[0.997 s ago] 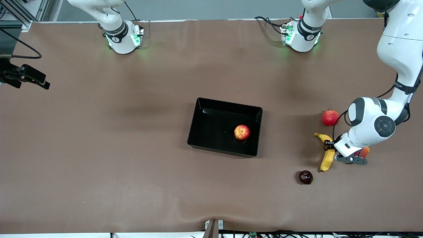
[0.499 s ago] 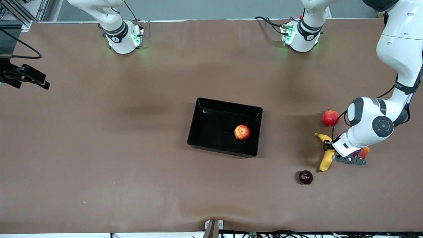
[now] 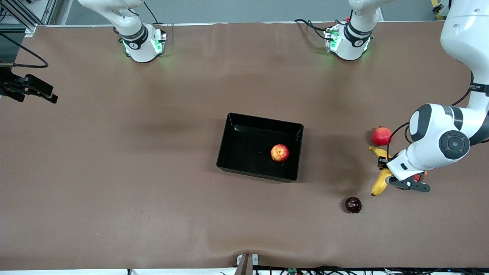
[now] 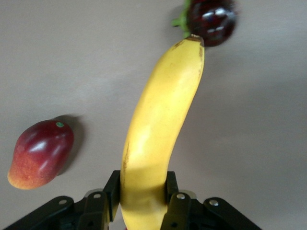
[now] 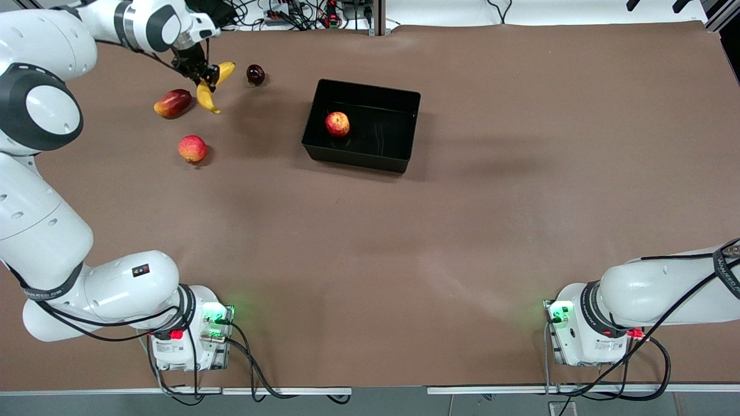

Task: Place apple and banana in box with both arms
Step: 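Close the left gripper on the banana and lift it, then carry the banana over the black box with the left gripper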

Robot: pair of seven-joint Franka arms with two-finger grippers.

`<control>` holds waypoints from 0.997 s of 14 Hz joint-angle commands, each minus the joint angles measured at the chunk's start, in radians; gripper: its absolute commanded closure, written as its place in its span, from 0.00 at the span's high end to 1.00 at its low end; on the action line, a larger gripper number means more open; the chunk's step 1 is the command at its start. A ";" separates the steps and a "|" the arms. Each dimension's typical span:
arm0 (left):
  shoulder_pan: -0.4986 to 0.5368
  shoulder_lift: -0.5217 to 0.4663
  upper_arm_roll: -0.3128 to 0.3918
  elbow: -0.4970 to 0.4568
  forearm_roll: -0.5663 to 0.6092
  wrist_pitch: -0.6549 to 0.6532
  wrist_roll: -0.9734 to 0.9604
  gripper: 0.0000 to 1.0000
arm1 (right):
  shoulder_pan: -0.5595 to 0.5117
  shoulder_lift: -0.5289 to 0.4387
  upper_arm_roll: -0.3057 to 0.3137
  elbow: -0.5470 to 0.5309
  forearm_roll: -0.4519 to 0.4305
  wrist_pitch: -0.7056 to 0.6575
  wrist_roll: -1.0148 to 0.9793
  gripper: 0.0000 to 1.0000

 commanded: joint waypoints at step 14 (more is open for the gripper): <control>-0.217 0.034 -0.295 0.112 0.007 -0.192 -0.743 0.00 | -0.003 0.007 0.003 0.019 -0.004 -0.012 -0.008 1.00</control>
